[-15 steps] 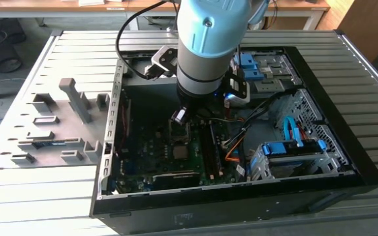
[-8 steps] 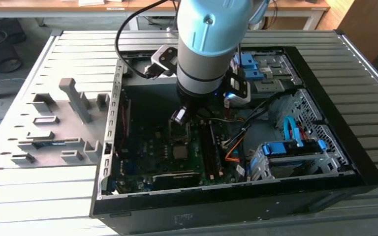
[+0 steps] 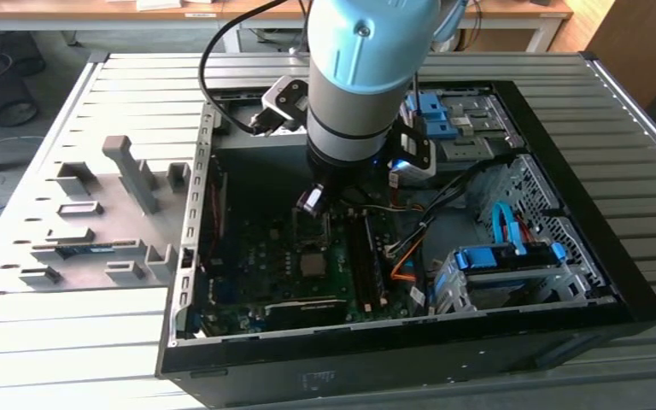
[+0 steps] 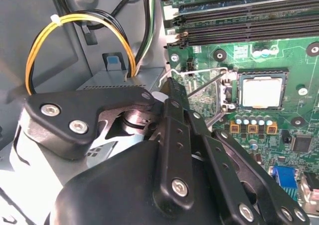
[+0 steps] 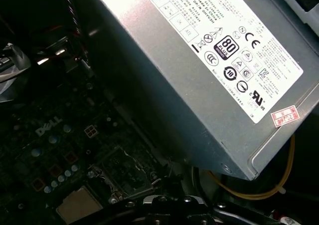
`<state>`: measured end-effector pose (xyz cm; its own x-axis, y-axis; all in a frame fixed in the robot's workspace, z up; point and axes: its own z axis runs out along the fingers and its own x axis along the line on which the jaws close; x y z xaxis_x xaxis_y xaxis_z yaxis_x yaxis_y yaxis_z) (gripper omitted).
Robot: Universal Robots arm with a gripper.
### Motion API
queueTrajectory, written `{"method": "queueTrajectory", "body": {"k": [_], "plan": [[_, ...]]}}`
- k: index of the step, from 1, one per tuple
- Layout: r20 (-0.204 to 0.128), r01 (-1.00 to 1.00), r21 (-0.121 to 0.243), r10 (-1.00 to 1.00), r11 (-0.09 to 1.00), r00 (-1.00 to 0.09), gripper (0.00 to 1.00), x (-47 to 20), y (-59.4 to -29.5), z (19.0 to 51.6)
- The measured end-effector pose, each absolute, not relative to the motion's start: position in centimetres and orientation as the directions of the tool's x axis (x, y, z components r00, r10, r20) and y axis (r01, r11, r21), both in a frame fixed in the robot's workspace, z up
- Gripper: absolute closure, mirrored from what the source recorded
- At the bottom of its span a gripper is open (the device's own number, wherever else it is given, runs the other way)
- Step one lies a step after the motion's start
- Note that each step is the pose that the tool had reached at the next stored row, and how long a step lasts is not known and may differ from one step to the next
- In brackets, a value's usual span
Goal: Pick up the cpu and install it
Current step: 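Close the cpu cover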
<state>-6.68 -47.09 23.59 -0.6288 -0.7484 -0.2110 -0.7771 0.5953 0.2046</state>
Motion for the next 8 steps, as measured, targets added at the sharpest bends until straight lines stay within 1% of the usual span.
{"method": "queueTrajectory", "body": {"k": [8], "plan": [[-0.189,-0.778,0.187,-0.755,0.6,-0.628,0.9,-6.68,-47.13,23.63]]}}
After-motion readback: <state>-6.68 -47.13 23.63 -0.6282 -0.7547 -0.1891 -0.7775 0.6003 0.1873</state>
